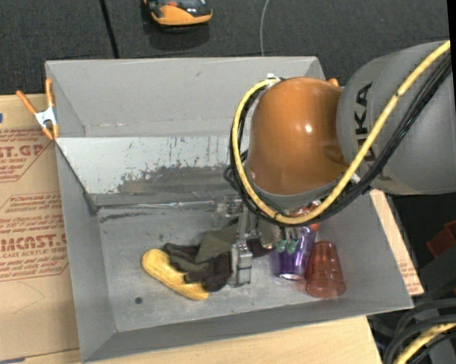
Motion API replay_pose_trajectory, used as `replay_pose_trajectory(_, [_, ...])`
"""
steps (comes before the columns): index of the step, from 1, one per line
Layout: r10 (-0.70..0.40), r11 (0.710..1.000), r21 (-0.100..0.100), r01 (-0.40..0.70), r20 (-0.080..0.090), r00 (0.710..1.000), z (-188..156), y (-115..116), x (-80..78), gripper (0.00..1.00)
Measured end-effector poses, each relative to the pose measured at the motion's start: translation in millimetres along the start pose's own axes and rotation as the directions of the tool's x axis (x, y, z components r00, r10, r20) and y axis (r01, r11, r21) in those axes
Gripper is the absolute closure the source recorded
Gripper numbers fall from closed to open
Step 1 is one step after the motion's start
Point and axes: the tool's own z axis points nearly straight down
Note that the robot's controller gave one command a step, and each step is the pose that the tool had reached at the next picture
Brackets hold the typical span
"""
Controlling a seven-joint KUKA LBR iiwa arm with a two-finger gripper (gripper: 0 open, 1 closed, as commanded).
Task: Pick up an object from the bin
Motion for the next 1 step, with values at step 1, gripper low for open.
replay_pose_trajectory(1, [0.002, 1.0, -0.001, -0.002, 0.008, 1.0, -4.5, -0.5, -1.5, 0.0])
